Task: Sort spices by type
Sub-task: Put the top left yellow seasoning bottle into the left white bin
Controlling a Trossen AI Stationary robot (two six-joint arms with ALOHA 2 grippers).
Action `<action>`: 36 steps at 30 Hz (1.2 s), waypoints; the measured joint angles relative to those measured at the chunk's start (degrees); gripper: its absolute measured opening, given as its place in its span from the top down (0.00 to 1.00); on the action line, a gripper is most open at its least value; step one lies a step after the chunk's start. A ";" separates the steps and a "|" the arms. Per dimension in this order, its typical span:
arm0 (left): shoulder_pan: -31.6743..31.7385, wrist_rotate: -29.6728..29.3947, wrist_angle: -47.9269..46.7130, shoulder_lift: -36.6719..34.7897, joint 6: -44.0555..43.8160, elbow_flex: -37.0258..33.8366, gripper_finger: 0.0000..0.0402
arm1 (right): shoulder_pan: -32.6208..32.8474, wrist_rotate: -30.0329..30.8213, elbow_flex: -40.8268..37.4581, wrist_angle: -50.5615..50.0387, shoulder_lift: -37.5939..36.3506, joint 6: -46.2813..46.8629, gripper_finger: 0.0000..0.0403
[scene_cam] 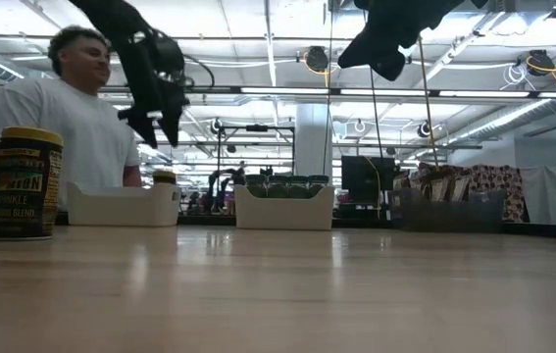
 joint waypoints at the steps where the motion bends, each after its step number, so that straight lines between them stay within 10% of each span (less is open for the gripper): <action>1: -0.65 1.96 -1.83 -1.52 -0.37 0.00 0.14 | 0.00 0.00 0.00 0.01 0.00 -0.45 1.00; 19: -44.64 1.25 -20.08 -17.74 -31.13 0.00 0.14 | -0.13 -0.31 0.02 3.18 0.02 -9.52 1.00; 36: -66.55 -1.45 -26.73 -14.03 -26.56 -6.80 0.14 | -1.18 -4.75 0.02 2.99 0.02 -10.86 1.00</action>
